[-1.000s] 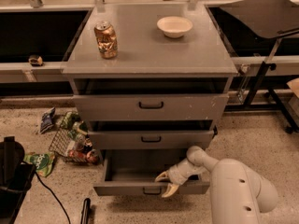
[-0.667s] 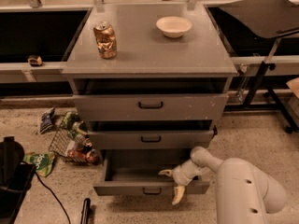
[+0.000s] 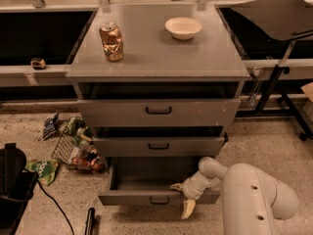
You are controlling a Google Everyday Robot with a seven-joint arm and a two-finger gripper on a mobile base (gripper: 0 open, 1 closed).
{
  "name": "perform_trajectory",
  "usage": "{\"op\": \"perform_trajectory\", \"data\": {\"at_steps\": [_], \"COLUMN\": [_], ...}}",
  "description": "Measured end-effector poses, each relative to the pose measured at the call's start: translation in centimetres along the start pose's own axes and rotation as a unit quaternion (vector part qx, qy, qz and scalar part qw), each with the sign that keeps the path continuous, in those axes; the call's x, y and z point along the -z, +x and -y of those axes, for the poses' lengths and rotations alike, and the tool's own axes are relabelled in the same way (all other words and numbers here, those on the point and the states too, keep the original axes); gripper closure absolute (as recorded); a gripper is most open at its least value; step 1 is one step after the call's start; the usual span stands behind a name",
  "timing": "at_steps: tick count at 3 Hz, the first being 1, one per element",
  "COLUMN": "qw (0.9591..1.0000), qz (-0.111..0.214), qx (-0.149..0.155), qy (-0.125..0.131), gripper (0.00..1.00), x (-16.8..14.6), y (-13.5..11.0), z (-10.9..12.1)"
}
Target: Open bottom drawer
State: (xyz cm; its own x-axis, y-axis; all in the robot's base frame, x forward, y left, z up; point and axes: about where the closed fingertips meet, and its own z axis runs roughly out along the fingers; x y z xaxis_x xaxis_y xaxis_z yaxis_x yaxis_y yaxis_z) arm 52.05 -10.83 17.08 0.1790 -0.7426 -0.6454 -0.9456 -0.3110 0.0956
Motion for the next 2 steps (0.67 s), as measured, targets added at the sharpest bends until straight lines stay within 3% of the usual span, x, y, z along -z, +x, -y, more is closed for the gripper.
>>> {"op": "perform_trajectory", "data": {"at_steps": [2], "qw": [0.9983], "qz": [-0.047], "qx": [-0.030], "qy": [-0.014], "gripper": [0.65], "x": [1.0], "y": [-0.5], "z": [-2.5]}}
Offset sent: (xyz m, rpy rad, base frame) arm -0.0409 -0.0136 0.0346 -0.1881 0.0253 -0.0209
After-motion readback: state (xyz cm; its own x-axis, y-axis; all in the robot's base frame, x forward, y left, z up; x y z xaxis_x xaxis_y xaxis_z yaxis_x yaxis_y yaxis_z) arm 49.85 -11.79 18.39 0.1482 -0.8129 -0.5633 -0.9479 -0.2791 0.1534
